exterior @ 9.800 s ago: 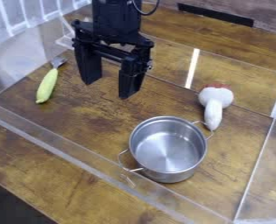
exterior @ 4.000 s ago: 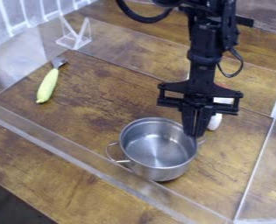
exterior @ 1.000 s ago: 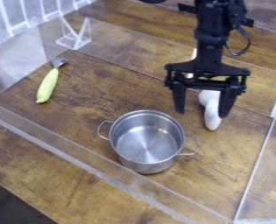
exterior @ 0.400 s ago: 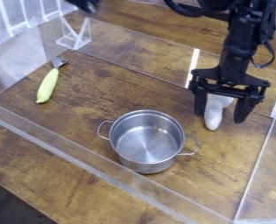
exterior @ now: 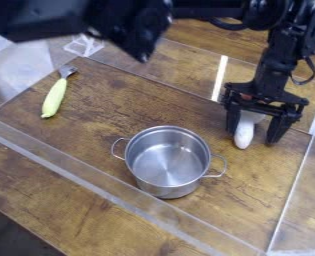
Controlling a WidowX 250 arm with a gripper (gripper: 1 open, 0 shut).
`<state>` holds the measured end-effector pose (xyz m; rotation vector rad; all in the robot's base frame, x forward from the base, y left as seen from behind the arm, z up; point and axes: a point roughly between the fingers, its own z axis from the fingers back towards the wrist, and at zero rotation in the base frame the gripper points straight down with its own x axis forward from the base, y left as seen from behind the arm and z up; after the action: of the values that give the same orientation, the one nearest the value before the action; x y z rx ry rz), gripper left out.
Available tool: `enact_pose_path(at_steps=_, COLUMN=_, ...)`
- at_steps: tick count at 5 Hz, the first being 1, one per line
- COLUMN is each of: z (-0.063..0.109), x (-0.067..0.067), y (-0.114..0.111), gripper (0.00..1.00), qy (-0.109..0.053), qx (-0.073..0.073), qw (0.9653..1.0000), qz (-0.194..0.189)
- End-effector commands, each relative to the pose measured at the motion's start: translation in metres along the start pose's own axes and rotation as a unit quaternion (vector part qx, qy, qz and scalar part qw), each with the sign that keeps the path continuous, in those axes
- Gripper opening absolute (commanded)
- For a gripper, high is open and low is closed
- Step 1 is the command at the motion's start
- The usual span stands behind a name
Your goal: Put the mushroom in the silver pot
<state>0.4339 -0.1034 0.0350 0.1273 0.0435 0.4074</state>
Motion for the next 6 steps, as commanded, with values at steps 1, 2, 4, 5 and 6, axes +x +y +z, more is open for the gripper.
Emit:
enact_pose_path(at_steps=1, z=0.023, x=0.013, y=0.004, gripper=1.0, qy=-0.011, qx=-0.011, qw=0.9997, qz=0.017)
enact_pose_path(at_steps=2, z=0.022, x=0.014, y=0.009, gripper=1.0, qy=0.007, qx=-0.008, qw=0.9997, qz=0.022)
enact_pose_path(at_steps=4, z=0.02, x=0.016, y=0.016, gripper=1.0, qy=0.034, qx=0.012, qw=0.999, qz=0.028)
enact_pose_path(at_steps=5, z=0.02, x=0.017, y=0.018, gripper=1.0, qy=0.043, qx=0.025, qw=0.9983, qz=0.029)
enact_pose_path(at_steps=6, z=0.021, x=0.017, y=0.02, gripper=1.0, qy=0.052, qx=0.036, qw=0.9975, qz=0.031)
